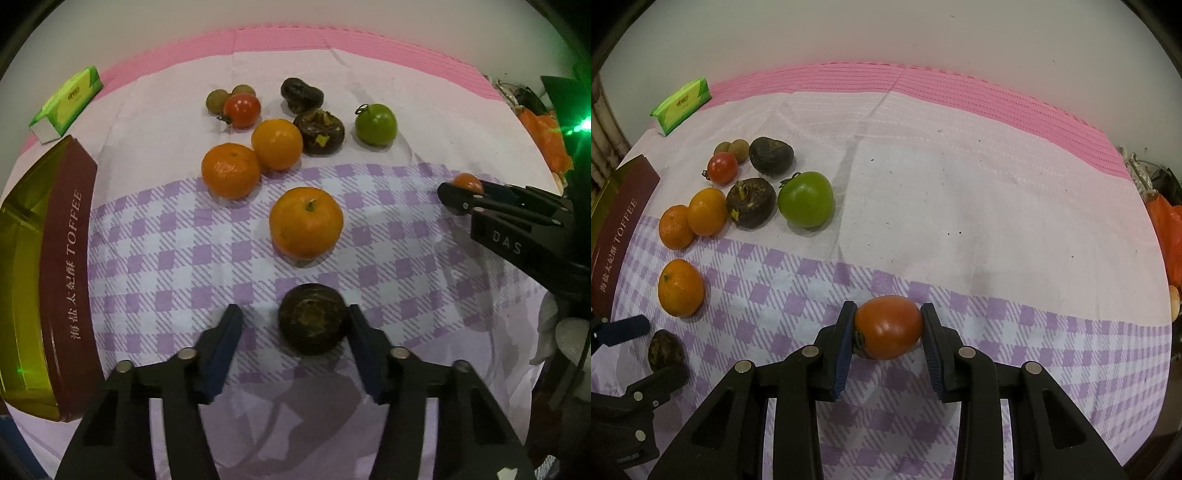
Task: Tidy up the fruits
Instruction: 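Grasp the dark brown round fruit with the left tool while the right tool holds the tomato, then carry the dark fruit into the gold tin tray and open the left tool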
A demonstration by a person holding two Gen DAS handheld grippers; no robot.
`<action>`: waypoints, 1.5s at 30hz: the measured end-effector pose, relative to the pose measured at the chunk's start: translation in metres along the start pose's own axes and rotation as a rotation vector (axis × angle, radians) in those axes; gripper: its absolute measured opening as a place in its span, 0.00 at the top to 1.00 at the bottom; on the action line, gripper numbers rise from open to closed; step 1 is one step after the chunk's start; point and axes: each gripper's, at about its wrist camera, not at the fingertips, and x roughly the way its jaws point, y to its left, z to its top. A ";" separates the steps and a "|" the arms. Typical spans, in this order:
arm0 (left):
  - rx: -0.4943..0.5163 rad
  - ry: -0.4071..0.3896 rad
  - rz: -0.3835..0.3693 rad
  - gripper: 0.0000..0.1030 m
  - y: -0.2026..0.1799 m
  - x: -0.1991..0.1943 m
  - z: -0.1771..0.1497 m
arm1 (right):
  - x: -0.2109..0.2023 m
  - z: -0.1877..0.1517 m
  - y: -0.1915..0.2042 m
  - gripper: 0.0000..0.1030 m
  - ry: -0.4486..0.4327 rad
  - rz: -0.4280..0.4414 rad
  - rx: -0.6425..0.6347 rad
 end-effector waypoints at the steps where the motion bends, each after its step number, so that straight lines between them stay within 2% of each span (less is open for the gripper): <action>1: 0.004 -0.004 0.001 0.56 -0.002 0.001 0.001 | 0.000 0.000 0.000 0.65 0.001 0.000 0.000; 5: 0.010 -0.012 -0.006 0.68 -0.004 0.000 0.000 | 0.001 0.000 0.001 0.65 0.000 0.002 0.003; 16: -0.012 -0.017 -0.015 0.68 0.010 -0.010 -0.008 | 0.001 -0.001 0.001 0.65 -0.003 0.000 0.003; 28: -0.048 -0.096 0.001 0.68 0.038 -0.047 0.000 | 0.001 -0.001 0.001 0.65 -0.004 -0.001 0.003; 36: -0.110 -0.156 0.081 0.68 0.084 -0.075 0.012 | 0.002 -0.001 0.001 0.65 -0.003 -0.001 0.003; 40: -0.160 -0.176 0.151 0.68 0.126 -0.083 0.015 | 0.002 -0.001 0.001 0.65 -0.003 -0.002 0.003; 45: -0.223 -0.155 0.246 0.68 0.176 -0.077 0.011 | 0.001 -0.001 0.001 0.65 -0.004 0.000 0.006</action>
